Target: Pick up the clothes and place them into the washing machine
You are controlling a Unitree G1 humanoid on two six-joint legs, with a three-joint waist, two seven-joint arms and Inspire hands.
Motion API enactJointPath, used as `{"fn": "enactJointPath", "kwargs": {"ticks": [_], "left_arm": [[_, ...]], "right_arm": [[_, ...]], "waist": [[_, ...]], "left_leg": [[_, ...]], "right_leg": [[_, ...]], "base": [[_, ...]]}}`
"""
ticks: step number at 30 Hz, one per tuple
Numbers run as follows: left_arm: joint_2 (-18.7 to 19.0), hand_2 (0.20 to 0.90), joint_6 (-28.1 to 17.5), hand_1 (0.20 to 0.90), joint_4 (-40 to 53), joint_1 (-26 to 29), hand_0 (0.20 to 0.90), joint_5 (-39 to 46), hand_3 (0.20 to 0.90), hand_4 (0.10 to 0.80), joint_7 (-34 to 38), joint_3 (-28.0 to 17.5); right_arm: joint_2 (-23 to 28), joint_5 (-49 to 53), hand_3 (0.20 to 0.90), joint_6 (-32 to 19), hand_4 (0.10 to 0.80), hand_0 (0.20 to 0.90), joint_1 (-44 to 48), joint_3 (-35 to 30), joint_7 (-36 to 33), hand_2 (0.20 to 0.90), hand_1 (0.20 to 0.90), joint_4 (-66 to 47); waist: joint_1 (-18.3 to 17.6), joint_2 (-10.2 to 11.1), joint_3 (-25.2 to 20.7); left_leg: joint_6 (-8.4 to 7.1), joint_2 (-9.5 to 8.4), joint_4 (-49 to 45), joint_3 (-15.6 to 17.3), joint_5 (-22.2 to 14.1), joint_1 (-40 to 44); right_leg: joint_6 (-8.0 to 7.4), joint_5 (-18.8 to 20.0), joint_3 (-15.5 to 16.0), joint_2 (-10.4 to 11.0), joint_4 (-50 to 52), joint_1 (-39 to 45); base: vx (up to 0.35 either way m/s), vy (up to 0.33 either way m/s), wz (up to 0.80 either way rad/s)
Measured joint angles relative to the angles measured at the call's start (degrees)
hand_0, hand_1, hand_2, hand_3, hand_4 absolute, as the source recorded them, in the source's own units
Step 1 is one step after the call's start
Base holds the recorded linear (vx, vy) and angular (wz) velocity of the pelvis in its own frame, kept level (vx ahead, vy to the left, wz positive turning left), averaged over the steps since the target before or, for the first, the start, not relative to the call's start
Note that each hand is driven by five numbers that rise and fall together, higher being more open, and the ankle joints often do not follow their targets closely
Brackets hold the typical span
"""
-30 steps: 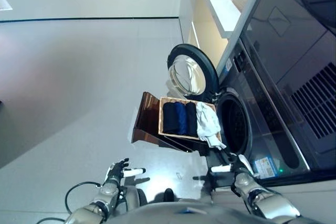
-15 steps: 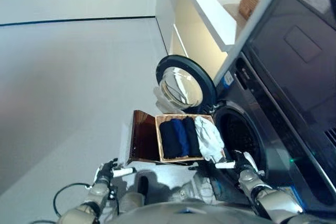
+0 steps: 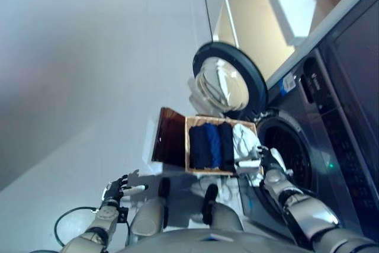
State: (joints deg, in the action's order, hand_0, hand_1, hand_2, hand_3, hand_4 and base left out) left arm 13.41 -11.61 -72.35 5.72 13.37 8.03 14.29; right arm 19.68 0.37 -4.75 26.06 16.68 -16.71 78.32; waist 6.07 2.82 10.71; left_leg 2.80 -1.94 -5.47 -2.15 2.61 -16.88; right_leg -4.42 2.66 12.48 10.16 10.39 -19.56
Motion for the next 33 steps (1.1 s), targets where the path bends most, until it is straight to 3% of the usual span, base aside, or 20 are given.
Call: {"fn": "enactJointPath", "kwargs": {"ticks": [5,21,29,33], "left_arm": [[-0.5,0.900,-1.1,0.900,1.9,2.6,0.900,1.1,0.900,0.800,0.6,0.7],[-1.6,0.900,-3.8,0.900,10.7,8.3,0.900,9.1,0.900,0.800,3.2,0.9],[-1.0,0.900,-7.1,0.900,36.9,9.5,0.900,10.0,0.900,0.800,9.1,-1.3],[-0.1,0.900,-8.9,0.900,42.8,12.4,0.900,9.0,0.900,0.800,11.3,-2.1]], "right_arm": [[3.4,-0.4,0.900,0.3,0.800,0.900,7.6,1.9,-1.6,0.900,0.900,1.7],[9.2,-1.8,0.900,1.1,0.800,0.900,15.0,4.2,-5.3,0.900,0.900,2.5],[11.4,-1.7,0.900,1.1,0.800,0.900,19.3,4.1,-8.7,0.900,0.900,4.4],[11.8,-1.4,0.900,1.0,0.800,0.900,21.4,4.9,-9.9,0.900,0.900,6.5]], "waist": [[-0.1,-3.0,3.2],[1.0,-6.5,9.0],[1.4,-8.0,10.6],[1.3,-8.3,10.9]], "left_leg": [[-0.06,0.01,-0.8,0.2,-0.3,-1.7],[0.59,-0.79,-1.4,0.9,-0.3,-7.4],[1.17,-2.00,-5.0,0.9,-0.1,-14.2],[1.57,-2.74,-11.6,1.3,-2.4,-19.0]], "right_leg": [[-0.09,0.2,-0.1,-0.2,-0.2,-1.3],[-0.19,1.2,-1.6,0.3,0.3,-7.9],[-0.10,0.4,-2.4,2.0,5.7,-15.2],[-0.16,-2.1,-4.1,2.9,12.2,-20.0]], "base": [[-0.023,0.028,-0.01],[0.008,0.010,-0.03],[-0.025,0.021,0.06],[-0.014,0.039,0.05]]}}
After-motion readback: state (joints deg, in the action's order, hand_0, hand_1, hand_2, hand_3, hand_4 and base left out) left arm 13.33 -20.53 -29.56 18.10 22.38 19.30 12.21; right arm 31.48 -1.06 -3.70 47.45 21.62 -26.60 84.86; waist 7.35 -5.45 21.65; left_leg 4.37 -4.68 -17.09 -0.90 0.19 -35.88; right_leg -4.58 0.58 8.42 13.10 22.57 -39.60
